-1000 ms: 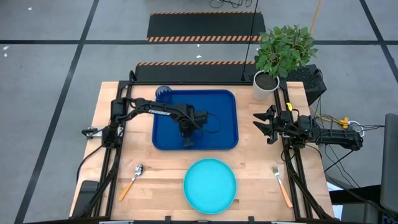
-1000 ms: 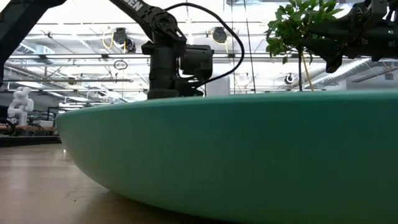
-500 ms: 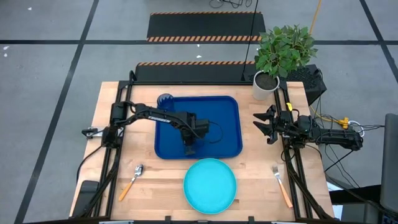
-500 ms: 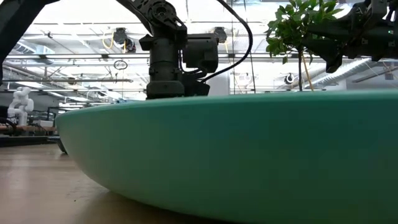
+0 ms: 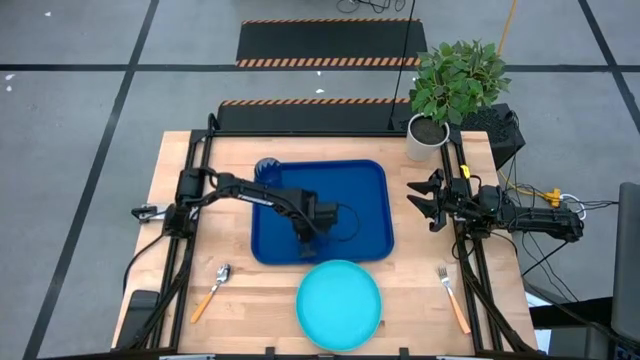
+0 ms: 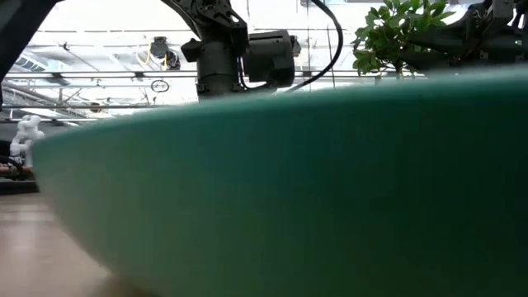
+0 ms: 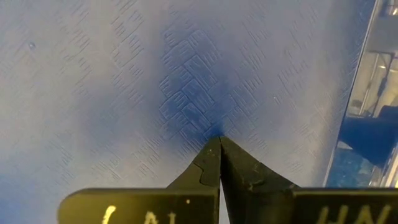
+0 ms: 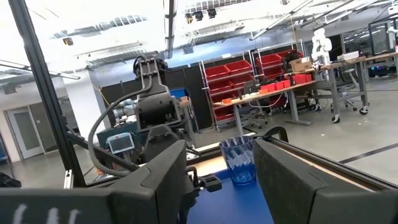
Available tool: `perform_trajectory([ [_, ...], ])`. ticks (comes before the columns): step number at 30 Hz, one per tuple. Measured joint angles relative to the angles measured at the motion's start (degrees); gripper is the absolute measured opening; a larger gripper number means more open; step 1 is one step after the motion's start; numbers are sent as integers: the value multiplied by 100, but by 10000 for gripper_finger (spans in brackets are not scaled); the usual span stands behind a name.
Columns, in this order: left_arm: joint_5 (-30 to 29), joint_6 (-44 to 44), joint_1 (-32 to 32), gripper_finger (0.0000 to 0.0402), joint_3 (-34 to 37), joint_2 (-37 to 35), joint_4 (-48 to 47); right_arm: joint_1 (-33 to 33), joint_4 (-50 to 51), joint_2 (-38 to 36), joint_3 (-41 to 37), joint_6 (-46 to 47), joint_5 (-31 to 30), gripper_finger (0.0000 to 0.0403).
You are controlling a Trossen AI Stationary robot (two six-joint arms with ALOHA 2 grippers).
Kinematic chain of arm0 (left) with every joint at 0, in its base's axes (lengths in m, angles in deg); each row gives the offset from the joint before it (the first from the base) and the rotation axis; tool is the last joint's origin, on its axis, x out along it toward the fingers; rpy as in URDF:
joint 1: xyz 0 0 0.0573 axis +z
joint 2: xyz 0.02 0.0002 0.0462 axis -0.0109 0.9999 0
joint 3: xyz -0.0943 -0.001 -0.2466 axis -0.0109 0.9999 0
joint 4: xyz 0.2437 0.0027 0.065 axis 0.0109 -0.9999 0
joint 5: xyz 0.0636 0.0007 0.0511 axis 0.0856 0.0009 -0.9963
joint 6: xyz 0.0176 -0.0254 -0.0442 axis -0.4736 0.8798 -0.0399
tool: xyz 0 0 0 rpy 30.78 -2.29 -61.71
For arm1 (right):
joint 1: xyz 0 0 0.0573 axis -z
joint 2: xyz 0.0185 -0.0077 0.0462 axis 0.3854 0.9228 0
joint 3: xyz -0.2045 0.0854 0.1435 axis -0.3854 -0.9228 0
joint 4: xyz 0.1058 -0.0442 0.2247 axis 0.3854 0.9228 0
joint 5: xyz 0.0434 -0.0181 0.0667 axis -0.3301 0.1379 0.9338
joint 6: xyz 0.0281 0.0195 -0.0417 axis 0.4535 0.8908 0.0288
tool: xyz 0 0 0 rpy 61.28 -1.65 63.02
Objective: Pick and place plate/cup/fork/spoon on tray
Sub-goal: Adjust the serving tray on the table
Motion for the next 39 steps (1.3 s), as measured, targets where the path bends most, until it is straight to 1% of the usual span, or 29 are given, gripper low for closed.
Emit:
perform_trajectory([
  [10, -29, 147, -178, 1, 0, 0, -10, 0, 0, -1, 1, 17, 0, 183],
  [25, 62, 16, -162, 1, 2, 4, -256, 0, 4, 0, 1, 22, 13, 183],
  [33, 90, -118, 49, 1, -107, -20, -401, 0, 7, 0, 2, 22, 15, 183],
  [39, -112, -215, 212, 1, -151, -18, -361, 0, 66, 0, 1, 22, 15, 183],
])
